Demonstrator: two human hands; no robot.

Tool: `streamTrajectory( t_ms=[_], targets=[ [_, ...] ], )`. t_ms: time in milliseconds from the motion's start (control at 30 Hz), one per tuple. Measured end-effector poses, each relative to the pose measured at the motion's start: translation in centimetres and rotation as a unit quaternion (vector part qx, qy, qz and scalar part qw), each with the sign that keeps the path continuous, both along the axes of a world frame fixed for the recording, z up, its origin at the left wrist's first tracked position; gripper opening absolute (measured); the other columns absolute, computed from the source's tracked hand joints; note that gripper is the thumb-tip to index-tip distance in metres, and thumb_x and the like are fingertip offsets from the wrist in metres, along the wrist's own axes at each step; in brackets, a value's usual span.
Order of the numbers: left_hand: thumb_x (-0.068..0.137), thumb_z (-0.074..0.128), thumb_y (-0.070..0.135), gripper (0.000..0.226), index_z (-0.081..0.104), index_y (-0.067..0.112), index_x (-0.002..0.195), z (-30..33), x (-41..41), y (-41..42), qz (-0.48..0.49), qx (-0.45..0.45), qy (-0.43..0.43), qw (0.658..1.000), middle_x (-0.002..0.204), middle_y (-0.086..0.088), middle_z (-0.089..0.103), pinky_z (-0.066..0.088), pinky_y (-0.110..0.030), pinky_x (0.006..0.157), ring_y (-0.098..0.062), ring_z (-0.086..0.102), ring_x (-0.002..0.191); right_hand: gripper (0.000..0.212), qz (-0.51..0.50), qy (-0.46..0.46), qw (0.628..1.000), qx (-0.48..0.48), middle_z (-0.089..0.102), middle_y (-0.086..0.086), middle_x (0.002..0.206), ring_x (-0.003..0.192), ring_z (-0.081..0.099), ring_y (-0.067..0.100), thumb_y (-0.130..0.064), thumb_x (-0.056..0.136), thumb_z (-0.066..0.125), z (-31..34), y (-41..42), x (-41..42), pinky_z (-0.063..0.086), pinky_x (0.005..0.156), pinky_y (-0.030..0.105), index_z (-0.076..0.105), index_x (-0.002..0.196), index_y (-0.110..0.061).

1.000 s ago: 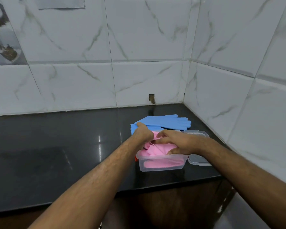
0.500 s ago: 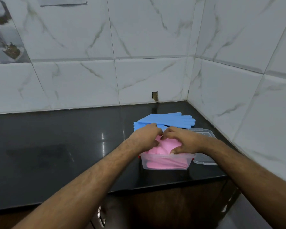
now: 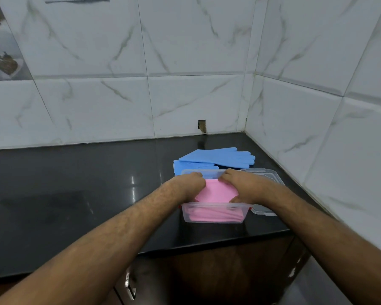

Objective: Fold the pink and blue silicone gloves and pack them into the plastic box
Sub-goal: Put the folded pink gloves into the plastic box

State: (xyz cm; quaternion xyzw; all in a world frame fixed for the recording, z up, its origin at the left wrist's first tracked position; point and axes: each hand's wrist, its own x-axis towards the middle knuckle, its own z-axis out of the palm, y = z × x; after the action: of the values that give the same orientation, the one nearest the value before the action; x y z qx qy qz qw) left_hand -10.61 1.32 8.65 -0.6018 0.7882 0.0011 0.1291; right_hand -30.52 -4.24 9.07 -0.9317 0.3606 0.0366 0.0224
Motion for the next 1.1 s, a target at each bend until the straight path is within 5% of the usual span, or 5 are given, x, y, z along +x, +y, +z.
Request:
streamTrajectory(
  t_ms=[100, 467, 800, 1033, 1100],
  targets=[
    [0.098, 0.060, 0.007, 0.024, 0.061, 0.003, 0.121, -0.2, -0.2, -0.3, 0.007, 0.011, -0.013, 1.000, 0.127, -0.014, 0.055, 0.052, -0.038, 0.093, -0.025, 0.055, 0.098, 0.075, 0.005, 0.010, 1.000, -0.005, 0.049, 0.001, 0.142, 0.125, 0.048, 0.017, -0.038, 0.085, 0.076, 0.2, 0.3, 0.1, 0.038, 0.103, 0.027, 0.043, 0.149, -0.018],
    [0.102, 0.052, 0.010, 0.024, 0.063, 0.010, 0.123, -0.3, -1.2, -0.8, -0.015, -0.023, -0.122, 0.992, 0.124, -0.007, 0.065, 0.054, -0.039, 0.095, -0.024, 0.063, 0.112, 0.074, 0.015, 0.114, 0.991, -0.072, 0.048, 0.003, 0.145, 0.129, 0.052, 0.023, -0.047, 0.090, 0.069, 0.3, 0.6, 0.8, 0.040, 0.111, 0.039, 0.038, 0.151, -0.021],
    [0.101, 0.052, 0.018, 0.021, 0.062, 0.018, 0.120, -0.7, -0.7, -1.3, -0.015, -0.017, -0.149, 0.989, 0.127, -0.002, 0.066, 0.037, -0.036, 0.106, -0.023, 0.060, 0.117, 0.059, -0.016, 0.167, 0.982, -0.082, 0.043, 0.009, 0.147, 0.129, 0.051, 0.028, -0.015, 0.095, 0.064, -0.3, 0.8, 1.9, 0.047, 0.108, 0.044, 0.039, 0.149, -0.017],
    [0.101, 0.050, 0.027, 0.019, 0.065, 0.017, 0.108, 0.3, 0.8, -0.7, 0.032, 0.059, -0.045, 0.997, 0.110, -0.004, 0.063, 0.048, -0.037, 0.100, -0.025, 0.051, 0.106, 0.077, -0.028, 0.012, 0.999, 0.023, 0.048, 0.009, 0.145, 0.128, 0.051, 0.025, -0.062, 0.093, 0.058, -0.9, 0.0, 0.4, 0.040, 0.108, 0.038, 0.040, 0.152, -0.017],
    [0.104, 0.043, 0.039, 0.034, 0.068, 0.016, 0.108, 0.8, 0.7, -0.7, 0.044, 0.060, -0.015, 0.997, 0.105, -0.005, 0.061, 0.044, -0.038, 0.102, -0.024, 0.049, 0.100, 0.078, -0.031, 0.023, 0.999, 0.004, 0.049, 0.009, 0.144, 0.127, 0.051, 0.025, -0.067, 0.091, 0.056, -1.1, -0.2, 0.6, 0.038, 0.108, 0.040, 0.042, 0.151, -0.019]
  ],
)
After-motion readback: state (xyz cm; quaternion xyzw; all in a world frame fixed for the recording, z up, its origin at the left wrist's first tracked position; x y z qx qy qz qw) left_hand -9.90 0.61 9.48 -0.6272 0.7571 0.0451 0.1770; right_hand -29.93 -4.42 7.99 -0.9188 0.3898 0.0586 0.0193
